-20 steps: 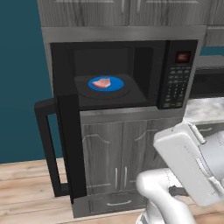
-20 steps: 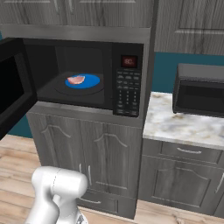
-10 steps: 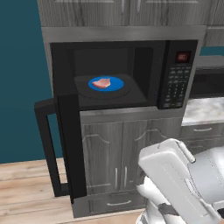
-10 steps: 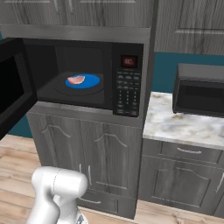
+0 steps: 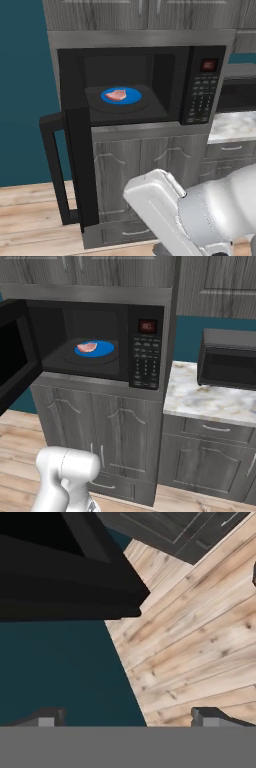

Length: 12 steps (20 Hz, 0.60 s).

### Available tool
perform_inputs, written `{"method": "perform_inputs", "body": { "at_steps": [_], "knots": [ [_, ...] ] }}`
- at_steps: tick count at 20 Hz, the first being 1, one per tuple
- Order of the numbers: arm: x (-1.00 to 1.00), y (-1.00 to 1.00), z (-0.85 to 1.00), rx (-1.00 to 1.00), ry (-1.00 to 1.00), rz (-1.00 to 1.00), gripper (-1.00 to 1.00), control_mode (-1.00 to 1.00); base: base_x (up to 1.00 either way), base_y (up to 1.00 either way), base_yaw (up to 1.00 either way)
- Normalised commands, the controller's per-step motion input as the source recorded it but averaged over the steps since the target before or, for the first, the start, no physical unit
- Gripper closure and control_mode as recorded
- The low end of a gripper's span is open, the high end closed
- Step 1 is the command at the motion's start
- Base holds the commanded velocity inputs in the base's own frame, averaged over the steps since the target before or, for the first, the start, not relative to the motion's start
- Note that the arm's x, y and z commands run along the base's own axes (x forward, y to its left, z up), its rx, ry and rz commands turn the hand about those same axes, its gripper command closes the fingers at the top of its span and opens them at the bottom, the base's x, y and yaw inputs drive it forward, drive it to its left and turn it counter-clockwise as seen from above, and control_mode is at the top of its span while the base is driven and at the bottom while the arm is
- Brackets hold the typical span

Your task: Transport the steak from the fridge to the microwave and turn on the microwave.

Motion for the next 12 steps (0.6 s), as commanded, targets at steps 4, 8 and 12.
{"method": "perform_inputs", "body": {
  "at_steps": [4, 8, 12],
  "knots": [
    [0.15, 0.55, -0.23, 0.0, 0.0, -0.09, -1.0, -1.0, 0.0, 0.0, 0.0],
    [0.21, 0.55, -0.25, 0.0, 0.0, -0.11, -1.0, -1.0, 0.0, 0.0, 0.0],
    [0.36, 0.46, -0.22, 0.0, 0.02, -0.15, -1.0, -1.0, 0.0, 0.0, 0.0]
  ]
}}
